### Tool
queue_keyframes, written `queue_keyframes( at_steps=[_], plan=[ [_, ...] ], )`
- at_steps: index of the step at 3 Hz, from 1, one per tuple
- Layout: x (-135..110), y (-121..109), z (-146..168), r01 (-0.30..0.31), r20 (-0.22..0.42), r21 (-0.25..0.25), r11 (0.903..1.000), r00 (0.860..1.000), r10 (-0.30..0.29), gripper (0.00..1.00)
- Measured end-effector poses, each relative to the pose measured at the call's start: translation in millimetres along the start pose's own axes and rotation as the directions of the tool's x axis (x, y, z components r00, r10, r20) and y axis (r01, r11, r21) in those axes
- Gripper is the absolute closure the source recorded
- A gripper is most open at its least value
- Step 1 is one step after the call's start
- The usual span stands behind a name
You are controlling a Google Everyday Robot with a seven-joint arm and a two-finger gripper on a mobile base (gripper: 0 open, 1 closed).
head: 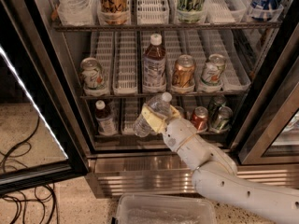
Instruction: Pick water bottle from bottom shelf of fridge
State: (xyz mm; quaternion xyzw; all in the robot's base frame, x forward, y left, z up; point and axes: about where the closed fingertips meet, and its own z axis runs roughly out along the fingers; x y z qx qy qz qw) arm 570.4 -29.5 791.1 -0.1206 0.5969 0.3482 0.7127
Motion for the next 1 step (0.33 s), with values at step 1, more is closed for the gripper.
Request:
queue_keyframes(
  at_steps=[1],
  plan=[
    [0.0,0.0,0.0,0.000,0.000,0.000,1.0000,1.000,0.000,1.00]
  ],
)
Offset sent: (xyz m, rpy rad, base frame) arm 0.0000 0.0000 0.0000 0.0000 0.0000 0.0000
